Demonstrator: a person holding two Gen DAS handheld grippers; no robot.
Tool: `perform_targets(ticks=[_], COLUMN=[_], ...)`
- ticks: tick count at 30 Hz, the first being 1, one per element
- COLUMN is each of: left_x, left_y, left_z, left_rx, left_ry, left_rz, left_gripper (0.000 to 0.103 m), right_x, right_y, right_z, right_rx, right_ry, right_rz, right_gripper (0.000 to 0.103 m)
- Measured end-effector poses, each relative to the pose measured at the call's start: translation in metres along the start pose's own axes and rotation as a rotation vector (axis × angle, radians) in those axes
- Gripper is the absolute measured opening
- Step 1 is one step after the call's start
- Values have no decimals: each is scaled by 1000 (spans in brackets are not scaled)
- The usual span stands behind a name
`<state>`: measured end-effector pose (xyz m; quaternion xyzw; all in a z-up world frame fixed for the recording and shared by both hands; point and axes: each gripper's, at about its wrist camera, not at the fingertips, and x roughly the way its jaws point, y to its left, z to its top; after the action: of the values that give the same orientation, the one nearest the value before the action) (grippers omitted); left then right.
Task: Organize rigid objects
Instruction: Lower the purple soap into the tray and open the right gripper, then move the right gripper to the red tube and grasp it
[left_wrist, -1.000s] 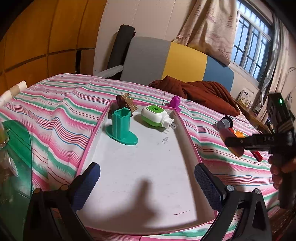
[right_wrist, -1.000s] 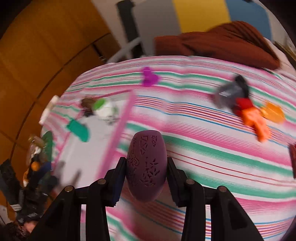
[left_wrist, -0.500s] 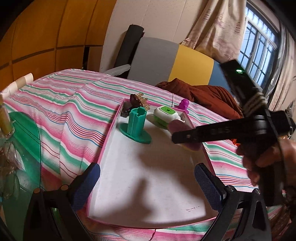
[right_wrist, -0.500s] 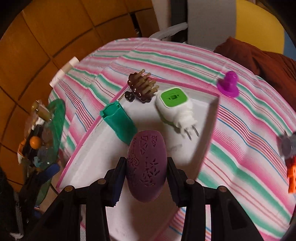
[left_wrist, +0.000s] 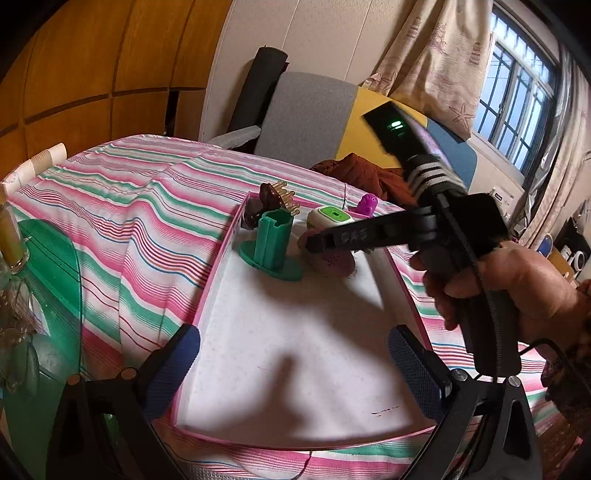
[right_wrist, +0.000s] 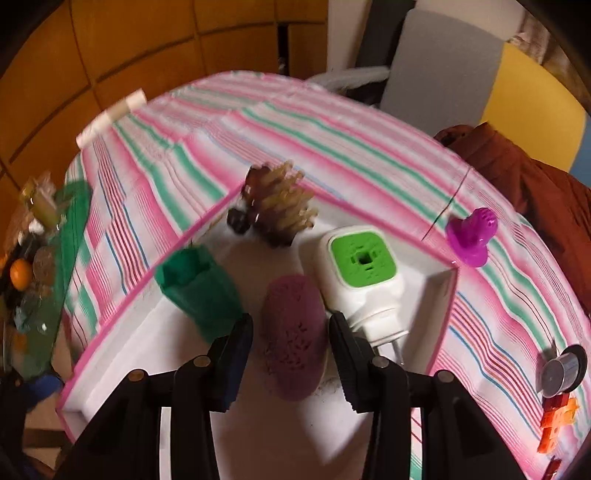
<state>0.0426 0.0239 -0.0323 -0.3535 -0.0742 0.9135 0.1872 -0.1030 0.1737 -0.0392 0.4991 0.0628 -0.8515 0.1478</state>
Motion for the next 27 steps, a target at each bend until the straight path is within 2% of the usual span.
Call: perform_targets(ticks=[6,14,27], left_x=[1,-1,-5], left_y=[-1,-12,-44], left_z=[-1,-6,-14], left_rx=[-11,20,110], left_ry=[-1,3,14], left_rz=[-5,-26,-76], left_gripper=[103,103,103], right_x=[-36,-71,-68], right_y=[-19,-61,-106], right_z=[-20,-53,-123], right_rx=[109,310,395], right_ry=[-106,-171,-78], right_rz=[77,85,-75], right_gripper=[43,43,43])
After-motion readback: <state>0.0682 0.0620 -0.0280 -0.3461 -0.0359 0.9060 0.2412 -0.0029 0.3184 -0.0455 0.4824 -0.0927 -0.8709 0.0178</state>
